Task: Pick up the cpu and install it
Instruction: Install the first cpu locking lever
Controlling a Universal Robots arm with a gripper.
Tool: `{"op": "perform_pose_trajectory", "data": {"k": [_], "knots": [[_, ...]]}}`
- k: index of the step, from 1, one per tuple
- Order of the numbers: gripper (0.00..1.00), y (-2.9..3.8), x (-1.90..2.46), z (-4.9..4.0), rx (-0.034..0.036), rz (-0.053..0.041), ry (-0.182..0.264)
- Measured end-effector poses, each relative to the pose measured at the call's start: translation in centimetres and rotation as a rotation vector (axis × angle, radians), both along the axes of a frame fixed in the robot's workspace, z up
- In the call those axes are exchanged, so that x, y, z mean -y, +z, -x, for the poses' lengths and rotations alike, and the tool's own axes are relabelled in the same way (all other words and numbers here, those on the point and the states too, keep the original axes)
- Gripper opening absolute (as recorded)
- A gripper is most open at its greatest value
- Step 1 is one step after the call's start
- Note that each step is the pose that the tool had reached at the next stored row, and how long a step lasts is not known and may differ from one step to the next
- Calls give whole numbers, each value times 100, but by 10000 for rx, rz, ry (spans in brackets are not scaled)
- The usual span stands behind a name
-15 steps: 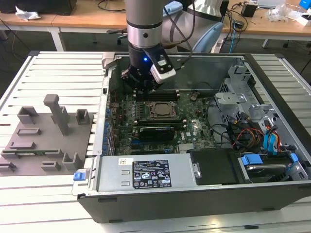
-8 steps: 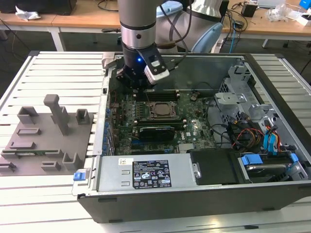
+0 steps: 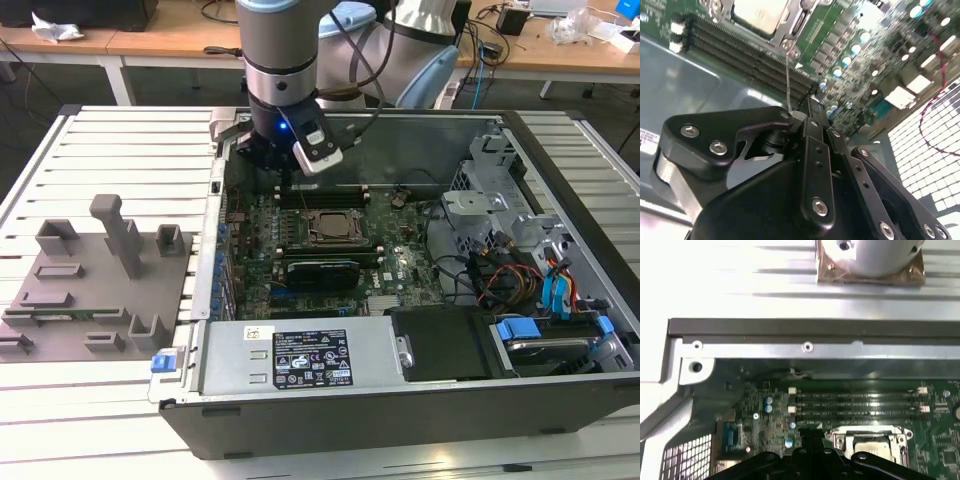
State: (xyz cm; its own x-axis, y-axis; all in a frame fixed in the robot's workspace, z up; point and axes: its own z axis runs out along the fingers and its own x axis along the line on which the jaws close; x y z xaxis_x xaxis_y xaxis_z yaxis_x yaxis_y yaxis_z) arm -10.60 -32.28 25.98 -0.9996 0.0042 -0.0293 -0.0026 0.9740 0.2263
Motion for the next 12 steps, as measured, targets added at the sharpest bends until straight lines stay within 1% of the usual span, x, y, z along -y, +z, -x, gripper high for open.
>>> {"op": "perform_pose_trajectory", "data": {"k": [3, 6, 10, 12], "knots": [[11, -4, 0, -37, -1, -4, 1], [11, -8, 0, -126, -1, -4, -1], [11, -14, 1, -303, -12, -3, 1], [11, -18, 1, -425, -21, -3, 1]]}}
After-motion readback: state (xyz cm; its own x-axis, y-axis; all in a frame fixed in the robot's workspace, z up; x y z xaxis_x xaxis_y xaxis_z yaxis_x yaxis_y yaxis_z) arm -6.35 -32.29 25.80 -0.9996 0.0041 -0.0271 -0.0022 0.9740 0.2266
